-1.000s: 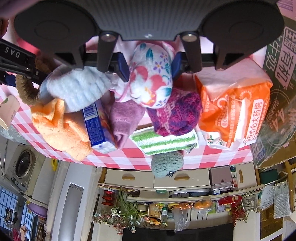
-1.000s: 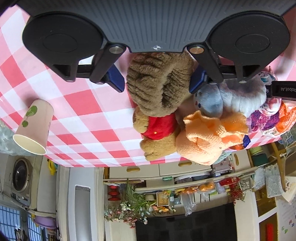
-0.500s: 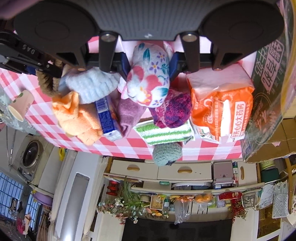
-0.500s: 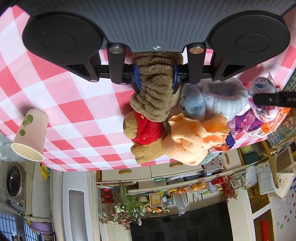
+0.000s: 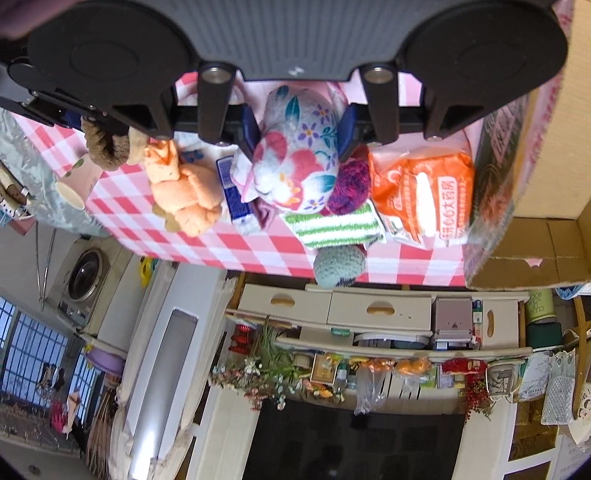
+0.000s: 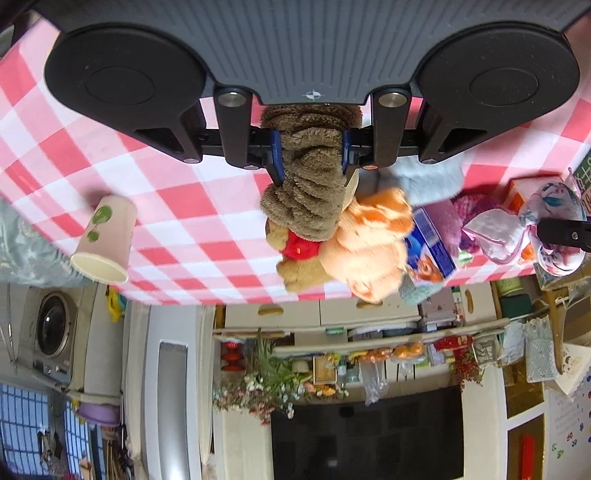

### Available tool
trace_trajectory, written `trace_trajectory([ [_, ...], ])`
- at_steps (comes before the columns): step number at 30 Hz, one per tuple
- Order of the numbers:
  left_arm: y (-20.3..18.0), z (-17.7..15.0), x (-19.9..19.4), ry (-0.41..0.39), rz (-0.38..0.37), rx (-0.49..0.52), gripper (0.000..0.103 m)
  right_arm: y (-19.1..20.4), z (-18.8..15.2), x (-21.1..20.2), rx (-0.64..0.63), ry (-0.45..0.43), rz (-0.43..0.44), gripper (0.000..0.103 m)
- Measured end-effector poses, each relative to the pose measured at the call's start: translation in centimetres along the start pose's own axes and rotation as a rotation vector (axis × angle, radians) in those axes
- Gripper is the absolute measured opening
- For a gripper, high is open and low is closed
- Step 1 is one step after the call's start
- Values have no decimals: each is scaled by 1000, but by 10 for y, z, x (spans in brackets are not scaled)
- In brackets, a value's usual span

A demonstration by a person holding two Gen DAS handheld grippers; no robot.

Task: Organize soft objects
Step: 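Carry both held items into the cardboard box and open both grippers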

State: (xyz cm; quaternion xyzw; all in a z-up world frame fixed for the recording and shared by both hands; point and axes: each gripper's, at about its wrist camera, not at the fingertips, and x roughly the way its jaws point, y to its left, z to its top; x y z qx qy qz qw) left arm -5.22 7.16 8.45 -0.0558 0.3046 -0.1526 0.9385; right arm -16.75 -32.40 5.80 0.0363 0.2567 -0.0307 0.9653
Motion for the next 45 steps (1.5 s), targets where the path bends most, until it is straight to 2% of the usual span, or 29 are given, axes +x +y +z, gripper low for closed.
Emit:
trace_trajectory([
  [10, 18, 7, -29, -72, -18, -29, 42, 18, 22, -35, -16, -90, 46, 34],
  [18, 56, 17, -53, -139, 21, -101, 42, 60, 42, -50, -28, -116, 210, 35],
  [26, 111, 18, -65, -171, 156, -202, 42, 120, 58, -51, -36, -88, 428, 35],
  [32, 145, 16, -66, -153, 281, -284, 42, 169, 64, -48, -72, -65, 562, 37],
  [39, 176, 8, -75, -135, 383, -351, 42, 209, 54, -42, -120, -5, 650, 38],
  [40, 179, 8, -76, -136, 394, -355, 42, 225, 56, -40, -127, 2, 656, 38],
  [45, 189, 6, -80, -121, 426, -382, 42, 242, 52, -41, -162, 38, 686, 43],
])
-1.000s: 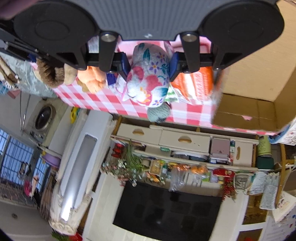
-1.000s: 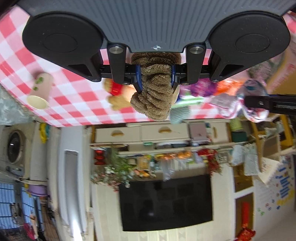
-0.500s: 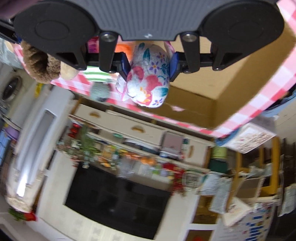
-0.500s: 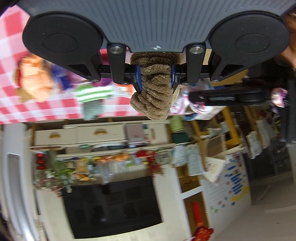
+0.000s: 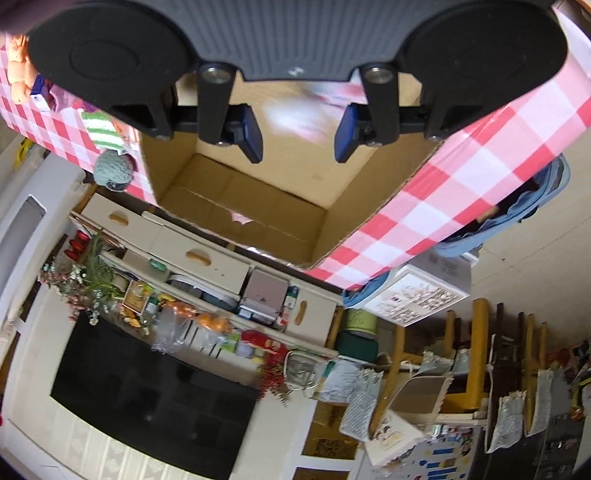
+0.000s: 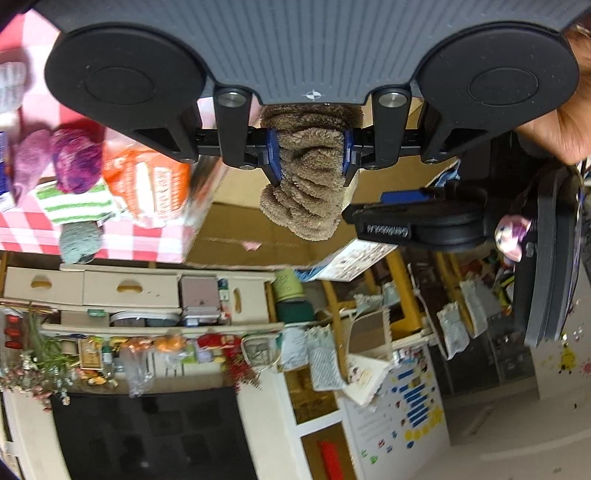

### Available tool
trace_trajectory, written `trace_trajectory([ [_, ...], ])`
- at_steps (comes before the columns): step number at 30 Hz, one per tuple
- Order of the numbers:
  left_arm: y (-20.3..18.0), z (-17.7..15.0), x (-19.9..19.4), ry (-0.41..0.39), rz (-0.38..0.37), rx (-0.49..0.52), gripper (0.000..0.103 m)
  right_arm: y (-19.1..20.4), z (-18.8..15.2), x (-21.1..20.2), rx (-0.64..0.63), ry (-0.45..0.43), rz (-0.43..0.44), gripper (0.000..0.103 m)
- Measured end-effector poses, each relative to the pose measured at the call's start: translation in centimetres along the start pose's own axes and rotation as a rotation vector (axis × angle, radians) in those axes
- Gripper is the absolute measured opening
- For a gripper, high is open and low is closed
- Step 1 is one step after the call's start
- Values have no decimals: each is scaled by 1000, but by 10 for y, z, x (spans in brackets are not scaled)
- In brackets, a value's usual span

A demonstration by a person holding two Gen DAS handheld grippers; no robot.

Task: Organize soft objects
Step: 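Carry both held items into the cardboard box and open both grippers, then move both grippers back from the box to the pile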

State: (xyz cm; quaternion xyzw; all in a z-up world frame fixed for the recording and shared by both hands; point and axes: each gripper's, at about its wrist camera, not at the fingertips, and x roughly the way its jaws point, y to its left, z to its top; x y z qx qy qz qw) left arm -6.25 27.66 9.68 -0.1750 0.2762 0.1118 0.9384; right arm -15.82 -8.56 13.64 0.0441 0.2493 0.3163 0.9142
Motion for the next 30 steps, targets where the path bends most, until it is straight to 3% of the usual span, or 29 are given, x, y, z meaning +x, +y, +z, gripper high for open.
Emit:
trace_trajectory([
  [3, 1, 2, -2, -4, 6, -10, 42, 2, -4, 1, -4, 27, 5, 67],
  [5, 1, 2, -3, -10, 10, -7, 44, -3, -5, -5, 7, 20, 14, 93],
  [6, 1, 2, -4, -12, 10, -5, 45, -1, -5, -7, 11, 11, 17, 99],
  [10, -3, 2, -5, -20, 18, 4, 56, 1, -3, -18, 28, -36, -16, 101],
  [14, -5, 1, -8, -41, 10, 0, 84, -13, -3, -31, 60, -99, -100, 102],
  [19, -19, 0, -8, -46, -29, 32, 99, -31, -7, -47, 109, -153, -209, 103],
  [24, -32, -4, -9, -51, -77, 61, 102, -37, -19, -54, 119, -153, -294, 103],
  [30, -47, -9, -9, -48, -113, 78, 102, -34, -28, -61, 126, -131, -315, 103],
])
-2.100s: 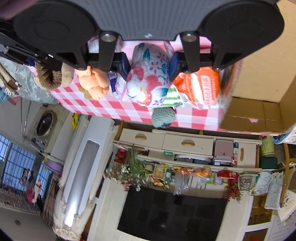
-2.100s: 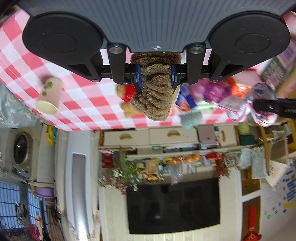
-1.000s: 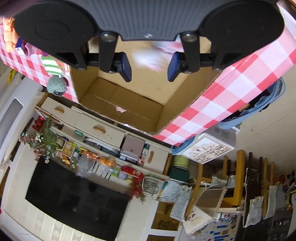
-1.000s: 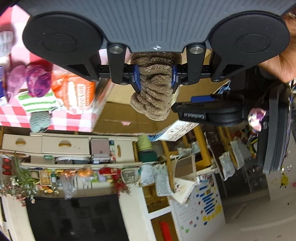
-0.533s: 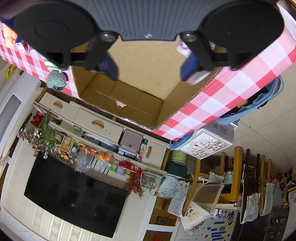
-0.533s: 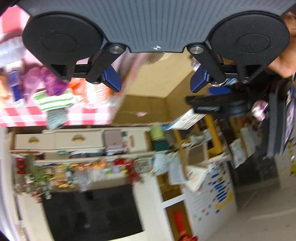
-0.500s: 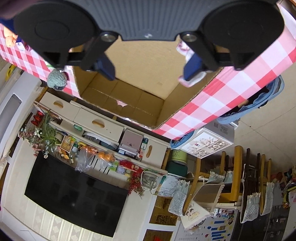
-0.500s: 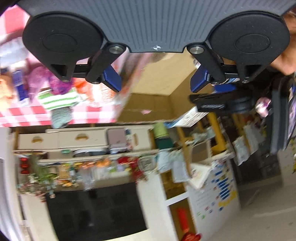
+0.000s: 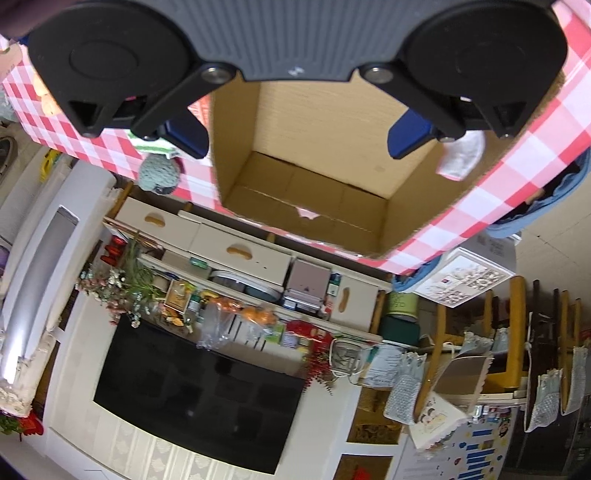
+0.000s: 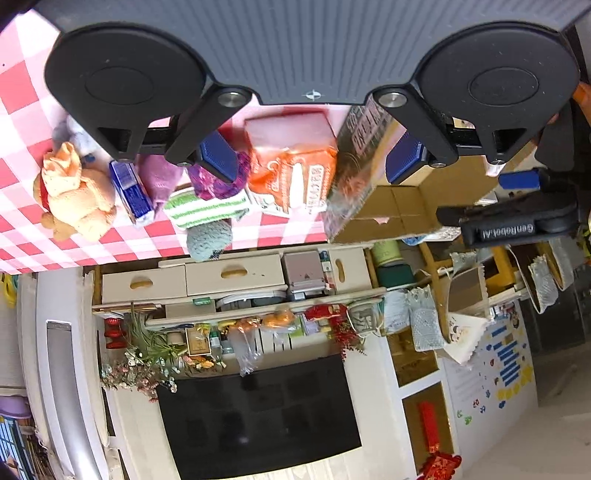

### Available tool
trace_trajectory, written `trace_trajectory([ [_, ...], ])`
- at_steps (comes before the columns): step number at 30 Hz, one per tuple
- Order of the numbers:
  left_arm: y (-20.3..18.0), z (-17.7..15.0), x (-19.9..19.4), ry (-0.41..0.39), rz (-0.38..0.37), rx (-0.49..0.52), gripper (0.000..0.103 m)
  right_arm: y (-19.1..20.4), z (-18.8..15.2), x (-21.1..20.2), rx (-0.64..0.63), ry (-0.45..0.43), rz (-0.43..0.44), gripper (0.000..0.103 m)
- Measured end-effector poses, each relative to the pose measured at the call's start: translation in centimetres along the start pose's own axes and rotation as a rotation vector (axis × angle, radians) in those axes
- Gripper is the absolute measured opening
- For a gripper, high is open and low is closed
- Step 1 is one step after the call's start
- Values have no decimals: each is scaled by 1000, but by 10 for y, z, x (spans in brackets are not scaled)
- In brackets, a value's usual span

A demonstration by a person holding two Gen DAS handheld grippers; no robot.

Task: Organize soft objects
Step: 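Move both grippers back from the box to the pile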

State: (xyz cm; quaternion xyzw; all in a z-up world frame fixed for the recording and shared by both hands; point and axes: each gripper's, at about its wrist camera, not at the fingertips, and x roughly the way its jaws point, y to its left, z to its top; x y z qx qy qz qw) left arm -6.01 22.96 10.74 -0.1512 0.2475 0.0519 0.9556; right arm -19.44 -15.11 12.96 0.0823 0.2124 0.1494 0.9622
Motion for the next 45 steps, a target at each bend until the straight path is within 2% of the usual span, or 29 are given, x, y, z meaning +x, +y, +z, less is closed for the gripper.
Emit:
trace_trajectory([
  [15, -35, -10, 0, -13, -48, 78, 102, -15, -1, -8, -19, -19, -50, 103],
  [30, -75, -24, 2, -4, -81, 168, 102, -27, -4, -13, 28, -40, -95, 103],
  [45, -126, -49, 4, 8, -139, 321, 102, -63, -6, -22, 96, -72, -172, 103],
])
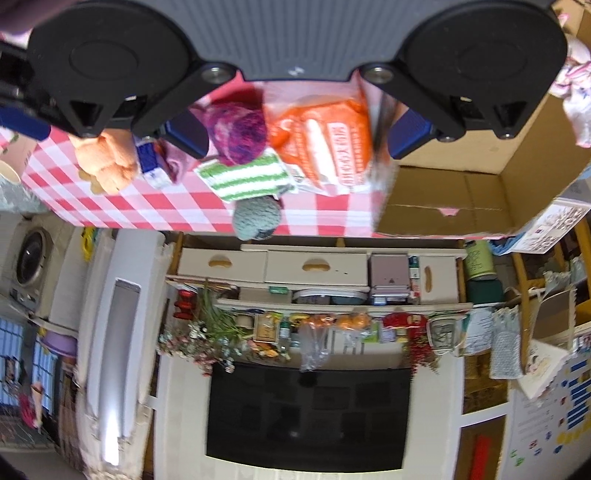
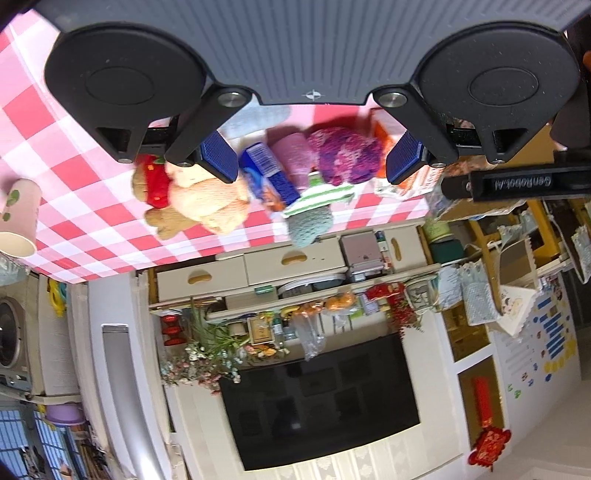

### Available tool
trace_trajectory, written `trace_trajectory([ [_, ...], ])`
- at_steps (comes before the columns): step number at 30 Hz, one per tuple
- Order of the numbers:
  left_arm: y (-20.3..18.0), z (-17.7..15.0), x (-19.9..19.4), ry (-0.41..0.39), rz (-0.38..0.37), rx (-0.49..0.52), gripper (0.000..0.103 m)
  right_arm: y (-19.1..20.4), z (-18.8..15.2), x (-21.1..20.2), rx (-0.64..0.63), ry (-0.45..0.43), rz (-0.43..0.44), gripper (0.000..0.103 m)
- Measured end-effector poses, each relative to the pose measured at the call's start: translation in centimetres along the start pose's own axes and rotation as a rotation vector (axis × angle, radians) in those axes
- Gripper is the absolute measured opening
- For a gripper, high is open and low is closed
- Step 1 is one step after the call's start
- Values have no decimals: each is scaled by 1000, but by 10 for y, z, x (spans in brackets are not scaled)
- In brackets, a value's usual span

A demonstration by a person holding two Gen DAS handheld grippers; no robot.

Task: Organize soft objects
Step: 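Move both grippers back from the box to the pile, then grasp the light blue plush with the left gripper while the right grasps the teddy bear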

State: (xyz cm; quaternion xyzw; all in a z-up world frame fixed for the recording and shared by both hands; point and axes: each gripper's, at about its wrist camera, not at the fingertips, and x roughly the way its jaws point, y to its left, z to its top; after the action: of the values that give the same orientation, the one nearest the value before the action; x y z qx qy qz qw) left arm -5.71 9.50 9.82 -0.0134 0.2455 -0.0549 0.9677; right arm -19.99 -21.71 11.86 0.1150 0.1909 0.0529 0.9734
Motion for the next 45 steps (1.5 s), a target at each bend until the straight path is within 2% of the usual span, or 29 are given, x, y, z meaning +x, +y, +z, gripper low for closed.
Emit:
trace_trajectory([
  [7, -27, -9, 7, 33, -47, 51, 102, -22, -1, -6, 35, -16, -51, 103],
  [12, -48, -18, 11, 67, -115, 85, 102, -42, 2, -5, 68, -29, -92, 103],
  [18, -77, -34, 20, 131, -198, 117, 102, -78, 1, -3, 129, -48, -183, 103],
  [23, -101, -46, 29, 188, -256, 120, 102, -110, -5, 7, 176, -18, -248, 103],
  [30, -132, -54, 44, 224, -289, 139, 102, -133, -2, 43, 251, 69, -212, 103],
  [36, -144, -52, 62, 248, -298, 94, 102, -148, 4, 71, 305, 112, -160, 103],
  [45, -145, -48, 87, 272, -297, 25, 102, -152, 10, 111, 348, 175, -112, 103],
])
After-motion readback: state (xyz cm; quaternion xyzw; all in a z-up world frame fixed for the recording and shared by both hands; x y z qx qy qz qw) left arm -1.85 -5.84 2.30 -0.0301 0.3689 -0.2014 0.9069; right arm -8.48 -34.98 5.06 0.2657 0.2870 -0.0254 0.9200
